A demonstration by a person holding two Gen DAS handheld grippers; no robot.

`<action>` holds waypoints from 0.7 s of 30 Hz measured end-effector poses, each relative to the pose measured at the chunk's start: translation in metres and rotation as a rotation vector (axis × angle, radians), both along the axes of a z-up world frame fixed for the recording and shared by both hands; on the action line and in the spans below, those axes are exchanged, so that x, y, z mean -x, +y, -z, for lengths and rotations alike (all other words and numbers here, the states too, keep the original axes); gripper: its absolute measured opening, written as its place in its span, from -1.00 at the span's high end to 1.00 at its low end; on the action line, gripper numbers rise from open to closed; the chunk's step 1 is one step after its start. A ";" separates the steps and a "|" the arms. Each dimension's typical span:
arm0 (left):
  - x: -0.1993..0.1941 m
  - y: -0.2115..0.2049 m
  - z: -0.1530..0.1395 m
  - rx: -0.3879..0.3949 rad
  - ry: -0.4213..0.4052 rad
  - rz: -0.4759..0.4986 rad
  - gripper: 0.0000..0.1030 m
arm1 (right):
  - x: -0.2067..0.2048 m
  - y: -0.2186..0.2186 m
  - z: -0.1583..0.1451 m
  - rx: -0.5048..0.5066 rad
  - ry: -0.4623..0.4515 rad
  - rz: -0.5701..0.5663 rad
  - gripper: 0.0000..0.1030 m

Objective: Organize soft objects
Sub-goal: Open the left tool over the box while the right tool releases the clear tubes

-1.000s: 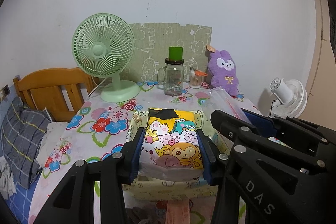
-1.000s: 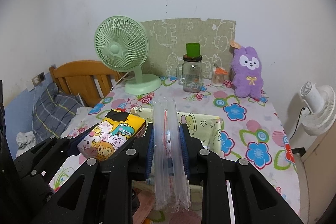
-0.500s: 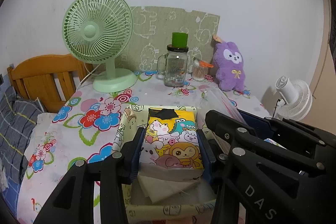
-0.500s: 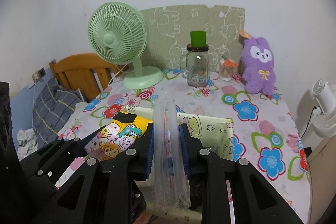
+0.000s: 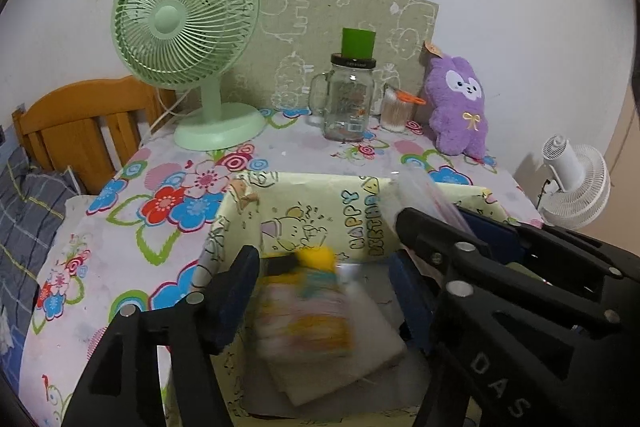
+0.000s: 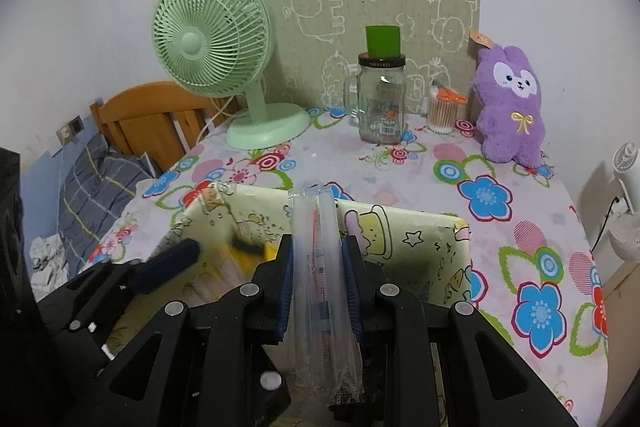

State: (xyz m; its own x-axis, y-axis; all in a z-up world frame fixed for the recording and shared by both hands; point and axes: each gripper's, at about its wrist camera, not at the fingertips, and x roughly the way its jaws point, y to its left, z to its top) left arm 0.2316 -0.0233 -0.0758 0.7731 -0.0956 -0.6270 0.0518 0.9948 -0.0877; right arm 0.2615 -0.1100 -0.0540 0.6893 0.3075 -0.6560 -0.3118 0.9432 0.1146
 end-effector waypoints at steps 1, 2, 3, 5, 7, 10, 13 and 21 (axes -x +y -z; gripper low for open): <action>0.000 0.000 0.000 0.000 0.000 0.002 -0.42 | -0.001 0.000 0.001 -0.005 0.001 -0.007 0.49; 0.001 0.000 0.000 0.000 0.000 0.004 -0.43 | -0.001 0.000 0.002 -0.012 0.001 -0.011 0.49; 0.001 0.000 0.000 -0.004 0.000 0.003 -0.43 | -0.002 0.000 0.002 -0.013 0.002 -0.013 0.49; 0.001 -0.001 0.001 -0.009 0.002 0.003 -0.43 | -0.003 0.001 0.004 -0.009 0.004 -0.015 0.49; 0.001 0.000 0.001 -0.010 -0.002 0.002 -0.43 | -0.003 0.001 0.004 -0.003 0.000 -0.015 0.49; 0.002 0.000 0.001 -0.010 0.001 0.005 -0.44 | -0.002 0.002 0.003 0.005 -0.010 -0.020 0.46; 0.003 0.000 0.000 0.003 0.004 0.022 -0.53 | -0.001 0.002 0.003 -0.001 -0.005 -0.023 0.26; 0.015 0.000 -0.009 -0.003 -0.039 0.004 -0.69 | 0.012 0.000 -0.008 -0.007 -0.040 -0.013 -0.43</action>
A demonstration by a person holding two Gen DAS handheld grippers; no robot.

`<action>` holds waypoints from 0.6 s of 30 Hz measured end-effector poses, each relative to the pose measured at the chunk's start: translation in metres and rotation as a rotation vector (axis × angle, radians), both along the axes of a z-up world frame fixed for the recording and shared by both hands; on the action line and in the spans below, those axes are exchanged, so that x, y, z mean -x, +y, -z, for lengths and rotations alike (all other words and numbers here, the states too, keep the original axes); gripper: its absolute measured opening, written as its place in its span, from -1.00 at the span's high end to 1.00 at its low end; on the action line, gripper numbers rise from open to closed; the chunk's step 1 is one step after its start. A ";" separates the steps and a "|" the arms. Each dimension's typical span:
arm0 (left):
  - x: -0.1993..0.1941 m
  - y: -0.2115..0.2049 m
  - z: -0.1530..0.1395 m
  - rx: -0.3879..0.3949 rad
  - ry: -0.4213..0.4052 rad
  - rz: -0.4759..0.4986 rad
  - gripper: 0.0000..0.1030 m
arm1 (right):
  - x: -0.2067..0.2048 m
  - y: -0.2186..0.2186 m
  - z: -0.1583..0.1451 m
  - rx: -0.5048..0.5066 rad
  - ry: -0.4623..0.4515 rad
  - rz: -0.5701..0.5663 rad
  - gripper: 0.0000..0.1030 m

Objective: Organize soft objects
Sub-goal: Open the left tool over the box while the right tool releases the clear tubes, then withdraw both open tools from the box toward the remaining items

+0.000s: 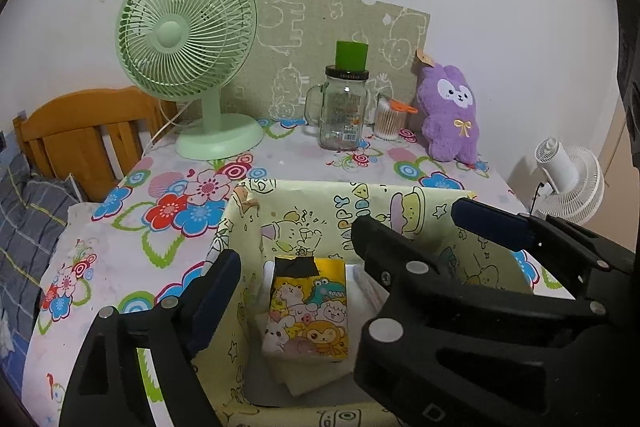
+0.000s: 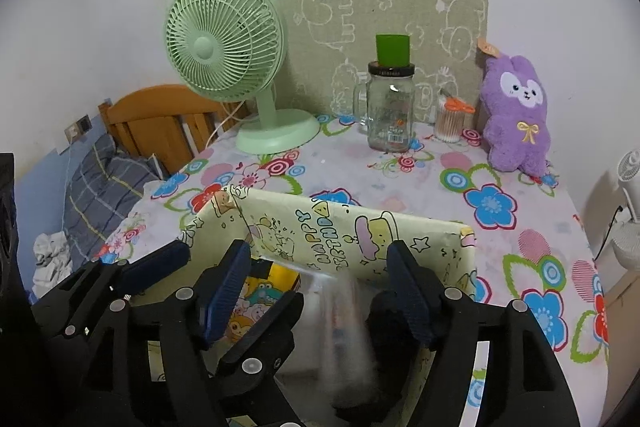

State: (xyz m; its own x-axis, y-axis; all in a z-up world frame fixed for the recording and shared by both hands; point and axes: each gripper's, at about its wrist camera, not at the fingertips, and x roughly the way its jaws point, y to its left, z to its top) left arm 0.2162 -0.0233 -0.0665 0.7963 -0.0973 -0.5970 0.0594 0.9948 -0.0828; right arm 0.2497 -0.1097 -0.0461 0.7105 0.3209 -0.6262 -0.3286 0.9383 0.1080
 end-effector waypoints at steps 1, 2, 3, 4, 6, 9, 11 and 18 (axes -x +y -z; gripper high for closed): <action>0.001 0.000 -0.001 0.001 -0.001 0.000 -0.69 | 0.001 -0.001 -0.001 -0.001 -0.001 0.002 -0.43; 0.003 -0.001 -0.002 0.003 -0.003 0.000 -0.69 | 0.002 -0.002 -0.001 0.000 0.000 0.006 -0.44; 0.004 -0.002 -0.003 0.007 -0.006 0.002 -0.70 | 0.003 -0.003 -0.003 0.001 -0.001 0.011 -0.46; 0.006 -0.002 -0.004 0.010 -0.009 0.002 -0.70 | 0.005 -0.003 -0.004 0.005 -0.005 0.017 -0.48; 0.010 -0.003 -0.007 0.014 -0.014 0.002 -0.71 | 0.010 -0.005 -0.008 0.008 -0.017 0.029 -0.54; 0.019 -0.005 -0.014 0.003 -0.030 0.004 -0.73 | 0.018 -0.007 -0.015 0.008 -0.025 0.040 -0.56; 0.027 -0.006 -0.019 -0.001 -0.047 0.005 -0.76 | 0.026 -0.008 -0.021 0.012 -0.040 0.051 -0.58; 0.050 -0.008 -0.032 0.003 -0.079 0.007 -0.79 | 0.053 -0.012 -0.037 0.010 -0.073 0.092 -0.72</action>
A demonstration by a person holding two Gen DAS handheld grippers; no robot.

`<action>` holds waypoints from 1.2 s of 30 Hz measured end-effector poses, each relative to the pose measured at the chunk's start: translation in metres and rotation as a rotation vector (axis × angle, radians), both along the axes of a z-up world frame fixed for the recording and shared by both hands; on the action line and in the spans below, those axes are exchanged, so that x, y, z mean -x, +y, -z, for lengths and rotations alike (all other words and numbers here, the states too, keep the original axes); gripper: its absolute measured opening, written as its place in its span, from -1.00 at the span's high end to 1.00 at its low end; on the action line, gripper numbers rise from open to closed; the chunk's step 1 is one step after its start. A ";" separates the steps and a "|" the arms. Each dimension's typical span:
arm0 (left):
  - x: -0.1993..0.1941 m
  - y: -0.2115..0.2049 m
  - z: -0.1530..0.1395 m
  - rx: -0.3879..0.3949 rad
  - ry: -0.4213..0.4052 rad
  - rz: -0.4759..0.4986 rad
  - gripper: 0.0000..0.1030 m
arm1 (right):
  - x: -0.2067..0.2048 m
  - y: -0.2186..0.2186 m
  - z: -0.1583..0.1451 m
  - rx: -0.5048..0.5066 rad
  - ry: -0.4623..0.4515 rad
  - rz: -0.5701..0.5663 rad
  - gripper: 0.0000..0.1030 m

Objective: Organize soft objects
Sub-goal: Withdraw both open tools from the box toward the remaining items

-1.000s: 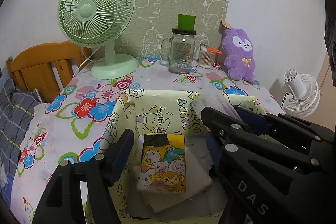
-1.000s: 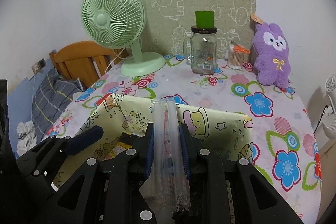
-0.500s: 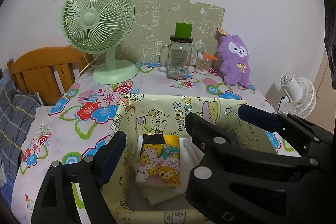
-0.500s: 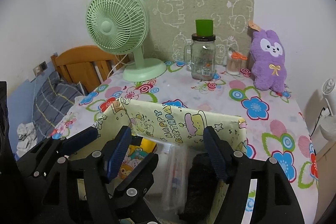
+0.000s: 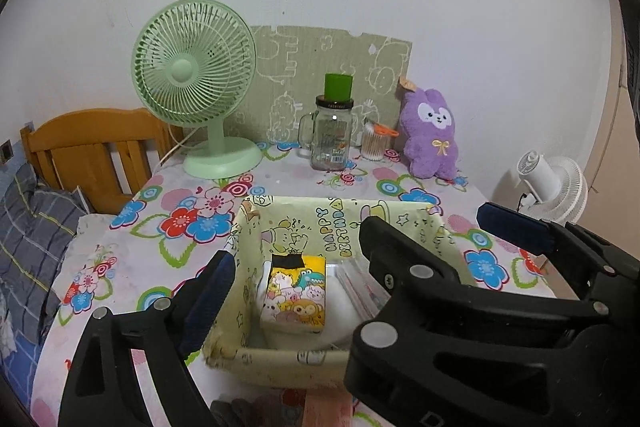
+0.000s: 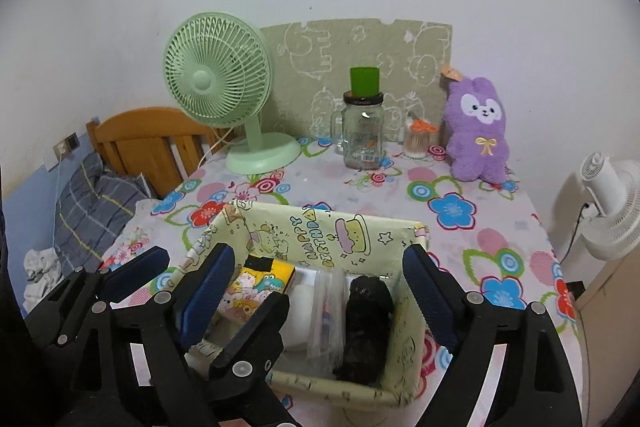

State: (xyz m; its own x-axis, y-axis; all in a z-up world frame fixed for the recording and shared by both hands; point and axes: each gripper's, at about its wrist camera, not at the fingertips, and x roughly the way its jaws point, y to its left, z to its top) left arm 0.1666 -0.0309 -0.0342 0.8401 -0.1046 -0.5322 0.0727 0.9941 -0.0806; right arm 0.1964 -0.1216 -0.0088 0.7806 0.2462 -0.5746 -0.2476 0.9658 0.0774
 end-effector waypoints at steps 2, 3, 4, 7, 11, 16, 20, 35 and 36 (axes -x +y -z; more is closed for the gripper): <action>0.007 0.000 -0.002 -0.002 -0.009 0.000 -0.82 | 0.008 -0.001 -0.003 0.001 -0.008 0.011 -0.74; 0.011 -0.001 -0.003 -0.002 -0.012 0.002 -0.82 | 0.014 -0.002 -0.005 -0.001 -0.011 0.016 -0.76; 0.014 -0.001 -0.004 -0.002 -0.014 0.004 -0.82 | 0.016 -0.003 -0.006 -0.004 -0.012 0.018 -0.77; 0.024 -0.003 -0.006 0.000 -0.025 0.009 -0.83 | 0.028 -0.006 -0.009 -0.008 -0.016 0.027 -0.80; 0.038 -0.005 -0.009 0.005 -0.032 0.019 -0.83 | 0.042 -0.008 -0.013 -0.001 -0.022 0.039 -0.81; 0.057 -0.008 -0.015 -0.010 -0.030 0.046 -0.85 | 0.065 -0.011 -0.020 0.006 -0.027 0.067 -0.81; 0.077 -0.011 -0.020 -0.035 -0.058 0.072 -0.85 | 0.088 -0.014 -0.025 0.014 -0.046 0.087 -0.86; 0.121 -0.003 -0.015 -0.048 -0.086 0.078 -0.85 | 0.139 -0.008 -0.021 -0.016 -0.072 0.096 -0.95; 0.124 -0.002 -0.013 -0.050 -0.083 0.077 -0.85 | 0.140 -0.007 -0.019 -0.018 -0.068 0.096 -0.95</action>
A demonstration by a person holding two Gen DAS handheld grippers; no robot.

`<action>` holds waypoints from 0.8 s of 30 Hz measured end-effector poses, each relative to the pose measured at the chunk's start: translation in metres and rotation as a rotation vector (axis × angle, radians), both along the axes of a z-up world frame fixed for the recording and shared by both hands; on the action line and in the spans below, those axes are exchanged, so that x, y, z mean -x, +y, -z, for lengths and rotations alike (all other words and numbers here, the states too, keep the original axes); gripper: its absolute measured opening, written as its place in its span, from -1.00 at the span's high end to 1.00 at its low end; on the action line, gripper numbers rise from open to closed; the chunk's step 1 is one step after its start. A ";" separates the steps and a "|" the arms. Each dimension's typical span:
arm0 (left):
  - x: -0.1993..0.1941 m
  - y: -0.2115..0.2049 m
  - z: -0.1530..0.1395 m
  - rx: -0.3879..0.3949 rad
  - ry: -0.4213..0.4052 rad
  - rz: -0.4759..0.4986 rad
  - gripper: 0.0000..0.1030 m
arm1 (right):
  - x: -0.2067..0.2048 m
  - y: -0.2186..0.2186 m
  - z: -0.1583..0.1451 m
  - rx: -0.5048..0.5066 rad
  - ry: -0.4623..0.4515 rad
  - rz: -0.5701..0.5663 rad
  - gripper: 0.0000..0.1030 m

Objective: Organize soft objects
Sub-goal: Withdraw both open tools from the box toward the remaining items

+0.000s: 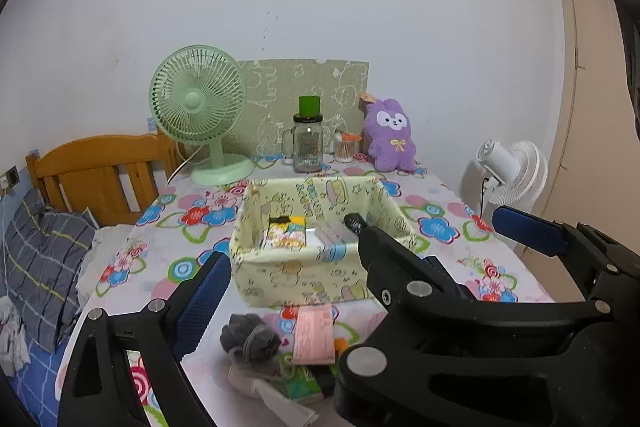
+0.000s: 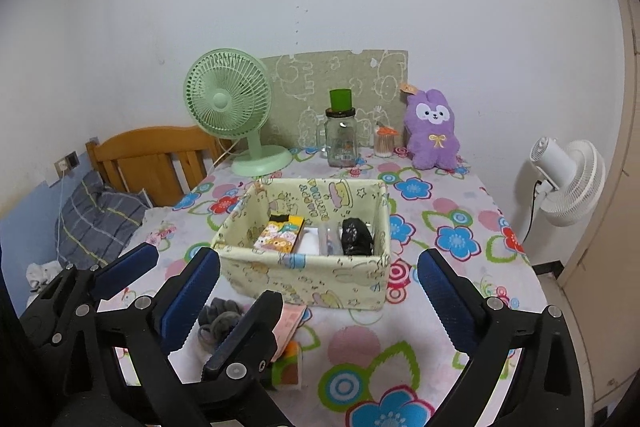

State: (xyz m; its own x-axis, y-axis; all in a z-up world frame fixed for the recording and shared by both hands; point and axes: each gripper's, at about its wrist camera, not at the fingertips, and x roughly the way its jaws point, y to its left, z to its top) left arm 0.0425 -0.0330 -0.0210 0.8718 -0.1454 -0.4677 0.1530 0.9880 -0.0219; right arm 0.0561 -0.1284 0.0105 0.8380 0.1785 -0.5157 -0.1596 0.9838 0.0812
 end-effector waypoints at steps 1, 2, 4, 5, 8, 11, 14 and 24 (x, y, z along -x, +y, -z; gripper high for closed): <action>0.002 0.001 0.002 -0.002 0.004 -0.003 -0.85 | 0.001 0.001 0.002 -0.002 0.005 -0.002 -0.96; 0.004 0.002 0.005 -0.003 0.007 -0.008 -0.85 | 0.003 0.001 0.005 -0.004 0.010 -0.008 -0.95; 0.009 0.004 0.011 0.002 0.017 -0.014 -0.85 | 0.006 0.003 0.010 -0.004 0.020 -0.013 -0.95; 0.010 0.005 0.013 0.005 0.019 -0.015 -0.85 | 0.007 0.003 0.013 -0.003 0.023 -0.016 -0.95; 0.013 0.007 0.022 0.024 0.039 -0.020 -0.85 | 0.012 0.005 0.021 0.004 0.035 -0.027 -0.95; 0.016 0.009 0.030 0.029 0.050 -0.024 -0.85 | 0.015 0.008 0.029 0.009 0.050 -0.038 -0.95; 0.019 0.011 0.039 0.043 0.065 -0.017 -0.85 | 0.018 0.009 0.037 0.006 0.069 -0.041 -0.95; 0.021 0.018 0.065 0.031 0.073 -0.051 -0.85 | 0.018 0.017 0.067 -0.025 0.111 -0.067 -0.95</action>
State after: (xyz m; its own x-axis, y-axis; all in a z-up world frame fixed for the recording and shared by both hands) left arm 0.0220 -0.0149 -0.0857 0.8421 -0.1170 -0.5265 0.0992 0.9931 -0.0620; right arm 0.0384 -0.1119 -0.0570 0.7621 0.2457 -0.5990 -0.2132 0.9688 0.1261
